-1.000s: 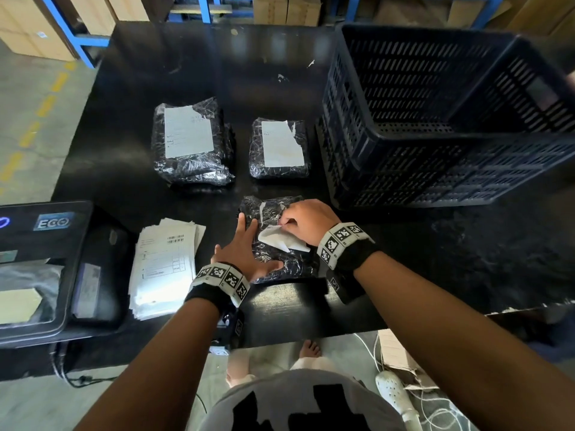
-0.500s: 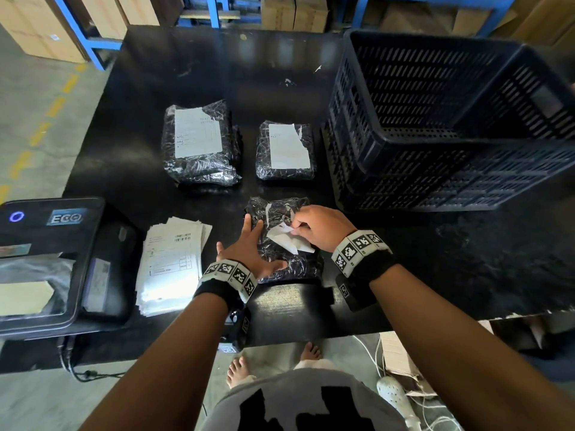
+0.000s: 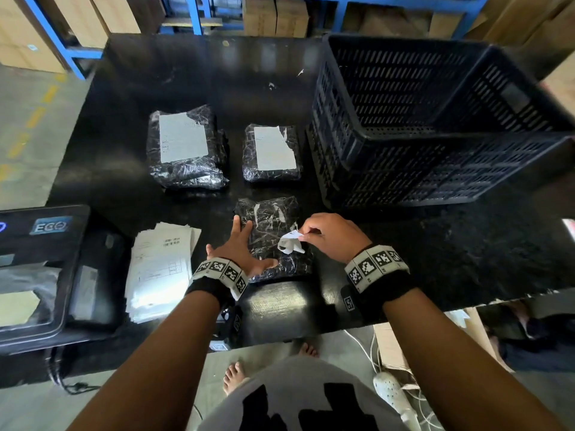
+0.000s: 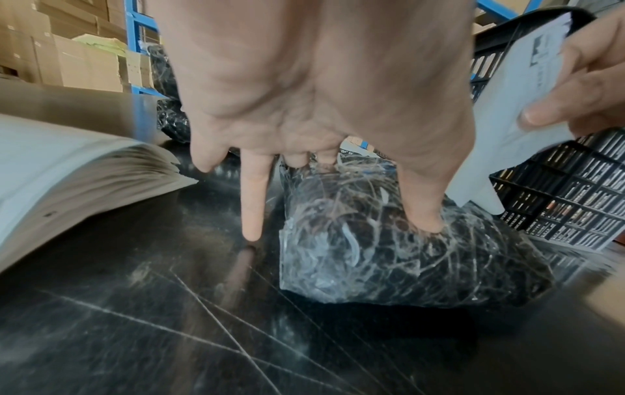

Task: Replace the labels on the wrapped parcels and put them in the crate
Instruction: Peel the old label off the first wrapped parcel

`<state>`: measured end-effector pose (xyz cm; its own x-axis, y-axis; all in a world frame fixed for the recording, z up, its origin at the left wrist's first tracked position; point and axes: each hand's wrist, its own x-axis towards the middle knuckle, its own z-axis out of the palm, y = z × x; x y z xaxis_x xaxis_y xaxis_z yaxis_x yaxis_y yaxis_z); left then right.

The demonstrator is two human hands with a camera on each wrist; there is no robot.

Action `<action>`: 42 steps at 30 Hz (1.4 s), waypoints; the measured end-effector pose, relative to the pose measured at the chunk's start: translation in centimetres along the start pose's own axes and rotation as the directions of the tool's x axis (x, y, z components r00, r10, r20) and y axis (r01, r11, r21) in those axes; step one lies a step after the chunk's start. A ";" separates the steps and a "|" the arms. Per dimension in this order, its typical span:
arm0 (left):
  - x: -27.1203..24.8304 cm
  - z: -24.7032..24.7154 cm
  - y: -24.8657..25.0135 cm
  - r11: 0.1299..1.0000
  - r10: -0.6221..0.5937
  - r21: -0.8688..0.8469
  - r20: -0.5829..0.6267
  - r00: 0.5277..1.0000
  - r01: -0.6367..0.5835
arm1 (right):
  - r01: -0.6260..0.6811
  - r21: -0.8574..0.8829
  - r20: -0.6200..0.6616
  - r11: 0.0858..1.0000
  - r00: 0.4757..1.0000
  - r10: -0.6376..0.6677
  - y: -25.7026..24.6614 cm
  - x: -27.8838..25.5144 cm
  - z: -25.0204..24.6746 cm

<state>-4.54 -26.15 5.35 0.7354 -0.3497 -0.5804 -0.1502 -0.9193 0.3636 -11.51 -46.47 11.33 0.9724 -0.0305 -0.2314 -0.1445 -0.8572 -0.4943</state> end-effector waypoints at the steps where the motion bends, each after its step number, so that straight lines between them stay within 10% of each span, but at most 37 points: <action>1: 0.0 0.0 0.0 1.000 0.000 -0.003 0.002 1.000 0.000 | -0.003 0.001 -0.002 1.000 1.000 0.003 0.0 -0.2 0.0; 14: 0.0 -0.2 0.3 1.000 -0.022 -0.002 0.005 1.000 0.022 | -0.005 0.059 -0.084 0.998 0.996 0.010 0.0 -2.1 -1.0; 21: 0.0 -0.1 0.4 0.999 -0.012 -0.039 0.004 1.000 0.013 | 0.016 0.198 -0.333 0.980 0.941 0.052 1.2 -1.9 -5.2; 31: 0.6 0.3 0.2 0.996 -0.008 -0.086 -0.004 1.000 0.007 | -0.455 0.211 -0.083 0.865 0.873 0.480 9.1 -1.0 0.8; 42: 1.3 0.4 -0.3 0.990 -0.011 -0.140 -0.007 1.000 0.010 | -0.523 0.205 -0.015 0.827 0.844 0.537 10.6 0.7 4.6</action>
<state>-3.80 -26.45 4.19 0.7415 -0.3382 -0.5795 -0.0488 -0.8886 0.4560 -13.18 -53.19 2.03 0.7453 -0.4935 -0.4483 -0.6657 -0.5875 -0.4600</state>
